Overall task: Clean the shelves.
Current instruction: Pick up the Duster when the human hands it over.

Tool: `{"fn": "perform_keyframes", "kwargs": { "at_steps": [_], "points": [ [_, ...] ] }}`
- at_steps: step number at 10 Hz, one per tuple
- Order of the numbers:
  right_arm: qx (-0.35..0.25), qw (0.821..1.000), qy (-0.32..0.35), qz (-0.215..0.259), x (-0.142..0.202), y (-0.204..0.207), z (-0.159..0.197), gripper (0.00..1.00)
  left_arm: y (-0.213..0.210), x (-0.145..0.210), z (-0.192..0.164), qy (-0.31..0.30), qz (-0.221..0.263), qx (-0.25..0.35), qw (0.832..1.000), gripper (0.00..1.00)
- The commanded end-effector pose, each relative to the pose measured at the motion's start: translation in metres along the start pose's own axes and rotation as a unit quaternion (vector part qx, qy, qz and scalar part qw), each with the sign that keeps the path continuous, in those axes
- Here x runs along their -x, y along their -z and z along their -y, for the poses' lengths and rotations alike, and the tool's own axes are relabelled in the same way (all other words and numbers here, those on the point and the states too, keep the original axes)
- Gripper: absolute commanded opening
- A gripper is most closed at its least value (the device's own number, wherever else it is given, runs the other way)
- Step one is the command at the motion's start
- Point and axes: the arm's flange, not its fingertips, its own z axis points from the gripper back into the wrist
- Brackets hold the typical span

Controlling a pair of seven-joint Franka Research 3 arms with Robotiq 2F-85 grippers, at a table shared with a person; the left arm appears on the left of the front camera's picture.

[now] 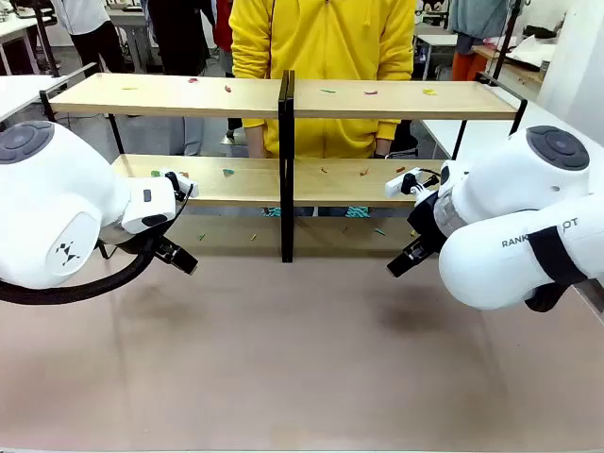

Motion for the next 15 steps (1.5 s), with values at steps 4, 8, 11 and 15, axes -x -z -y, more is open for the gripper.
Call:
{"fn": "perform_keyframes", "kwargs": {
  "at_steps": [4, 8, 11, 15],
  "points": [
    [0.000, 1.000, 0.000, 0.001, 0.000, -0.001, 0.000, 1.00, 0.000, 0.000, 0.000, 0.000, 0.000, 0.000, 1.000, 1.00],
    [0.000, 1.000, 0.000, 0.001, 0.000, -0.001, 0.000, 1.00, 0.000, 0.000, 0.000, 0.000, 0.000, 0.000, 1.000, 1.00],
    [0.000, 1.000, 0.000, 0.001, 0.000, -0.001, 0.000, 1.00, 0.000, 0.000, 0.000, 0.000, 0.000, 0.000, 1.000, 1.00],
    [-0.002, 0.999, -0.011, 0.040, 0.004, -0.039, 0.005, 1.00, -0.042, 0.011, -0.002, 0.020, 0.053, 0.043, 0.997, 1.00]
  ]
}}
